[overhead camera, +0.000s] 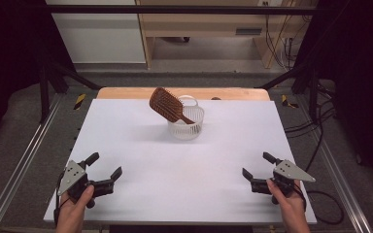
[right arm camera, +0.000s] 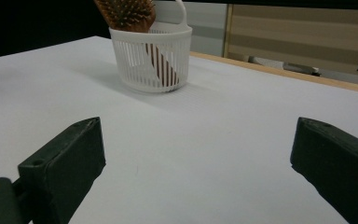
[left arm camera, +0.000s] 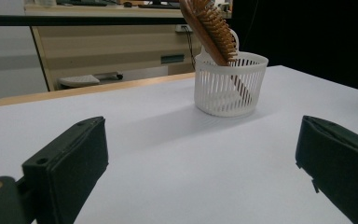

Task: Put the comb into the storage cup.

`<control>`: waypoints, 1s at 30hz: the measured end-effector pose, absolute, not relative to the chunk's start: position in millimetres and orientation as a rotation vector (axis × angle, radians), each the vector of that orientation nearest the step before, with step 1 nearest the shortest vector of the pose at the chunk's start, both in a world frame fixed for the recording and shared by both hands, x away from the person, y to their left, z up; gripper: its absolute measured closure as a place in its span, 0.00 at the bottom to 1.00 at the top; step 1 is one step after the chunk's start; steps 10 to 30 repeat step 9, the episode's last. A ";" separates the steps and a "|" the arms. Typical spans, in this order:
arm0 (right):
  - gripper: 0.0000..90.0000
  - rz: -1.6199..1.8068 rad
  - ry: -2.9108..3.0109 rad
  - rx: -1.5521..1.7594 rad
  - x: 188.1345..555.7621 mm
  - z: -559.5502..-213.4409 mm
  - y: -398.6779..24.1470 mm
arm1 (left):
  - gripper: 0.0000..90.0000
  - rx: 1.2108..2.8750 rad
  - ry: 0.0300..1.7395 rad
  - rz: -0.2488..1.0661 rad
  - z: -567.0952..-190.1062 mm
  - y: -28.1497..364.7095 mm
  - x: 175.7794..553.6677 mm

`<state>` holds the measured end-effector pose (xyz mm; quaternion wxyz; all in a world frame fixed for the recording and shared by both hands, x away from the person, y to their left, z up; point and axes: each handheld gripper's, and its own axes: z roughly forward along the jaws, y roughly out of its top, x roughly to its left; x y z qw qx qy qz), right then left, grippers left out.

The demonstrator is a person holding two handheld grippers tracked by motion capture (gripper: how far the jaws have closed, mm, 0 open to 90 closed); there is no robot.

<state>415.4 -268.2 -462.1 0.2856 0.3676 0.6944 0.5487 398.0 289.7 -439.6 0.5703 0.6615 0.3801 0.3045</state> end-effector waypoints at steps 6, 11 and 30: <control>0.04 1.470 1.892 0.955 417.3 -463.2 -259.6 | 0.03 1.541 0.904 0.729 -439.6 296.2 398.8; 0.04 1.473 1.890 0.957 417.9 -463.0 -258.8 | 0.03 1.539 0.912 0.734 -440.1 298.3 399.5; 0.04 1.473 1.890 0.957 417.9 -463.0 -258.8 | 0.03 1.539 0.912 0.734 -440.1 298.3 399.5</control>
